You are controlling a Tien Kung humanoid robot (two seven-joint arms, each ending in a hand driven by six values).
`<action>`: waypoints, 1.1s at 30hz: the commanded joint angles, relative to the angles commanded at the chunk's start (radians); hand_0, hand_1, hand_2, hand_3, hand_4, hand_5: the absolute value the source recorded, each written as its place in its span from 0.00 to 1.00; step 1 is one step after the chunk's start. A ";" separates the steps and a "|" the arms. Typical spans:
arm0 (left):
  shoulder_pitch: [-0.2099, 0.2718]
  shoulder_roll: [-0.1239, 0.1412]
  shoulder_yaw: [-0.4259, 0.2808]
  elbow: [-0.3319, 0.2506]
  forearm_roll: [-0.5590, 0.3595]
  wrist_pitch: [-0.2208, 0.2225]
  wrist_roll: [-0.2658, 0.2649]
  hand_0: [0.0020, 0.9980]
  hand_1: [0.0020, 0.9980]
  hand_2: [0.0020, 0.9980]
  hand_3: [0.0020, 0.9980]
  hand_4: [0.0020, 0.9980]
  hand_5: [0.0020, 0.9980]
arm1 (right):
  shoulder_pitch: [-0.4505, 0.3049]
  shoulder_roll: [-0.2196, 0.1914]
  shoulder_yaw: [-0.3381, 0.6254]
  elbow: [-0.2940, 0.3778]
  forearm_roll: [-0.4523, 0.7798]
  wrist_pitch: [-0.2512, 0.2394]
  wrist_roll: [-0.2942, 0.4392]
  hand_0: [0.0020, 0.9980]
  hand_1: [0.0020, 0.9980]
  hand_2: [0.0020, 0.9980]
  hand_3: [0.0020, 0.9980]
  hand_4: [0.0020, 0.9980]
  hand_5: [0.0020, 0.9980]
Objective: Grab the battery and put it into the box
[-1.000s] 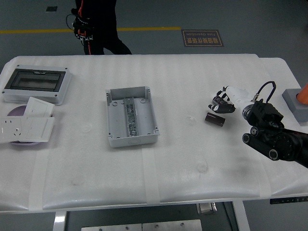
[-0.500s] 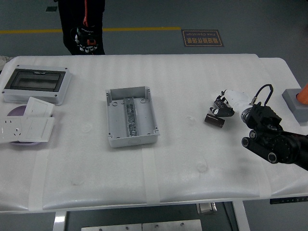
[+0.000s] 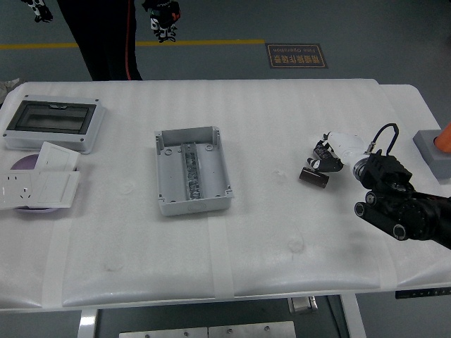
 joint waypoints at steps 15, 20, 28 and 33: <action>-0.003 0.002 0.001 0.000 -0.013 0.006 -0.022 0.53 0.64 0.59 0.49 0.55 0.47 | 0.000 0.000 -0.006 0.016 -0.032 0.017 -0.007 0.82 0.59 0.55 0.70 0.39 0.22; -0.004 0.003 0.002 0.001 -0.015 0.005 -0.025 0.52 0.64 0.60 0.49 0.55 0.47 | 0.003 -0.001 -0.010 0.019 -0.039 0.021 -0.008 0.79 0.56 0.56 0.68 0.24 0.00; -0.005 0.003 0.001 0.001 -0.016 0.007 -0.029 0.52 0.64 0.60 0.49 0.55 0.46 | 0.009 -0.005 -0.005 0.031 -0.053 0.022 -0.016 0.43 0.37 0.53 0.62 0.05 0.00; -0.006 0.004 0.004 0.001 -0.018 0.009 -0.032 0.52 0.64 0.60 0.49 0.55 0.46 | 0.016 -0.017 0.022 0.065 -0.071 0.023 -0.025 0.43 0.37 0.53 0.62 0.05 0.00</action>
